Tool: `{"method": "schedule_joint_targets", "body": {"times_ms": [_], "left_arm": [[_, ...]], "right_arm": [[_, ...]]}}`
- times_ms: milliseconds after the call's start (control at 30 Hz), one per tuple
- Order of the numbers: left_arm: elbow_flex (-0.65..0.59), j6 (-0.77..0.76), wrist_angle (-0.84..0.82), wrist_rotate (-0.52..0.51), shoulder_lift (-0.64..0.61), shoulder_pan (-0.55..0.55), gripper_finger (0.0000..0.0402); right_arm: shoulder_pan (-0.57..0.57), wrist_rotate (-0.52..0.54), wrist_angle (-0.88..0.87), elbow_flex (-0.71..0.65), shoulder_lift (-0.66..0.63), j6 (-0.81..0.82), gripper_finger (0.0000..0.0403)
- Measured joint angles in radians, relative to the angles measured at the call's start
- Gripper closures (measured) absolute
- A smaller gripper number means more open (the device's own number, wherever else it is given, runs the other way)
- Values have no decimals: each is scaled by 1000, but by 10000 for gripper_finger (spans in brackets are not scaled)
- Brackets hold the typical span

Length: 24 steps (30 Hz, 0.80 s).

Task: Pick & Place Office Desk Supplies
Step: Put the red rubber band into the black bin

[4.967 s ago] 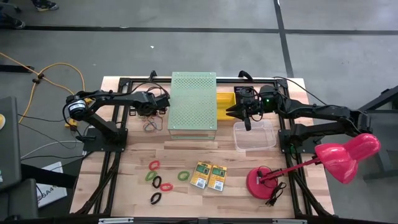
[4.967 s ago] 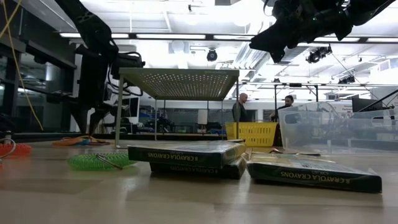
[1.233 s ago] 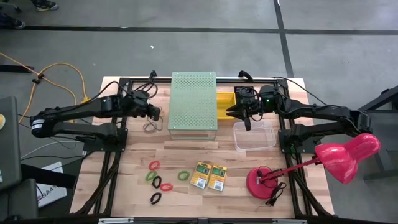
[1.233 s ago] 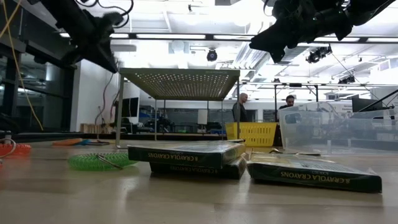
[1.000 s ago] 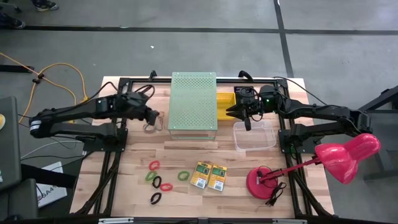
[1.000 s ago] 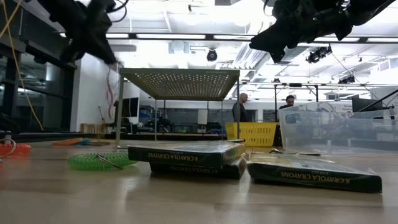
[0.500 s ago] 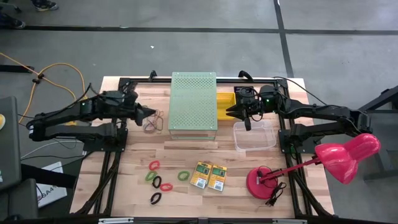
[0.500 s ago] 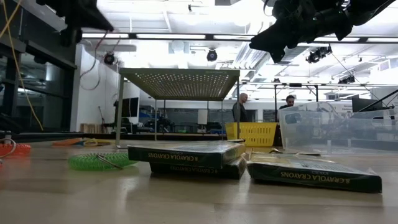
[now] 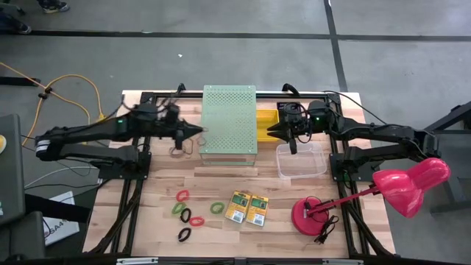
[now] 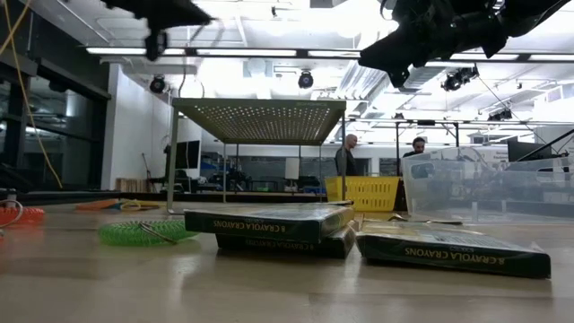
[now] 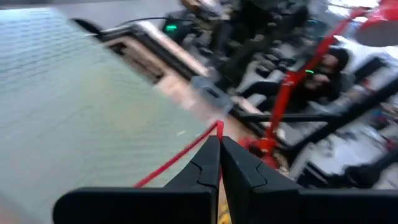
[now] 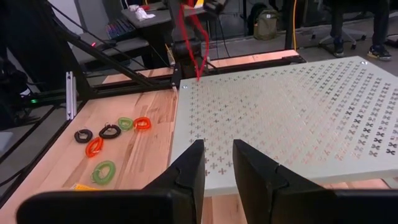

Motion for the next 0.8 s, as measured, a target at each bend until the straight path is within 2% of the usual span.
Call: {"method": "schedule_joint_targets", "body": {"times_ms": [133, 433, 633, 800], "left_arm": [[0, 43, 190, 66, 135, 0, 401], [0, 102, 480, 78, 358, 1, 401], [0, 133, 678, 97, 460, -19, 401], [2, 175, 808, 98, 526, -37, 401]], "right_arm": [[9, 0, 2, 0, 0, -12, 332], [108, 6, 105, 0, 0, -99, 332], [180, 120, 141, 0, 14, -170, 332], [209, 164, 240, 1, 75, -192, 332]]}}
